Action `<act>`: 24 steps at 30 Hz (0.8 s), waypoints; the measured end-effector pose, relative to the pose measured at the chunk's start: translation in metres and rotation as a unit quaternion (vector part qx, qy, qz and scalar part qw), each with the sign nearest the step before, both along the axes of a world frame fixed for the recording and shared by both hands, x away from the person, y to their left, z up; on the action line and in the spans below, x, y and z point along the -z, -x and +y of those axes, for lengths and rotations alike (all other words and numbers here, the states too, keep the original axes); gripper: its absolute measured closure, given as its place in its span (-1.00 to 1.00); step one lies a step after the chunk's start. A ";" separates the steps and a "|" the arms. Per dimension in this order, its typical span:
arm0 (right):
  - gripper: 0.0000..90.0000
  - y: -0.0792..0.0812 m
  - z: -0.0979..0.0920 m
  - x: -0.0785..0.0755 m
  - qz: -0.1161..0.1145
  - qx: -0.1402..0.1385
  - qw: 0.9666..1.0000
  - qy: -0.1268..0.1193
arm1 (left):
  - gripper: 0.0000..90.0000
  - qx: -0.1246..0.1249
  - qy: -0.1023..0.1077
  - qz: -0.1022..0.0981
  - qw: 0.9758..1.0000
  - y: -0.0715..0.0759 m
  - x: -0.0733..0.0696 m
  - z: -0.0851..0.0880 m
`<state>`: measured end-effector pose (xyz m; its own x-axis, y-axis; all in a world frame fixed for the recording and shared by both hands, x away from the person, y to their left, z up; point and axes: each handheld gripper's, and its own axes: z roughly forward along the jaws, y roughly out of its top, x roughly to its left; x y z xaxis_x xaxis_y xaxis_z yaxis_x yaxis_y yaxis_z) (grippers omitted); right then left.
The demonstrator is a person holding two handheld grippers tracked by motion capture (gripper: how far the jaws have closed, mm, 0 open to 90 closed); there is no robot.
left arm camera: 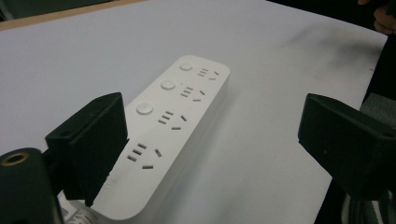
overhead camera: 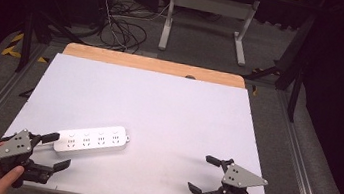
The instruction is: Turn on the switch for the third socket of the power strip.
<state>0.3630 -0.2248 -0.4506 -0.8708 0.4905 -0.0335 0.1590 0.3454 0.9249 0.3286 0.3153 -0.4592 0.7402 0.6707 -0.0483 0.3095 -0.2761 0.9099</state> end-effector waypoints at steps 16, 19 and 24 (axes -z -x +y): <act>-0.91 -0.002 0.001 0.003 0.012 -0.002 1.000 0.002 | -0.80 0.003 0.005 -0.010 1.000 0.004 0.026 0.014; -0.91 -0.003 0.000 0.003 0.014 -0.002 1.000 0.003 | -0.80 0.008 -0.017 -0.021 1.000 0.003 0.027 0.010; -0.91 -0.003 0.000 0.003 0.015 -0.001 1.000 0.003 | -0.80 -0.002 -0.019 -0.014 1.000 0.005 0.022 0.007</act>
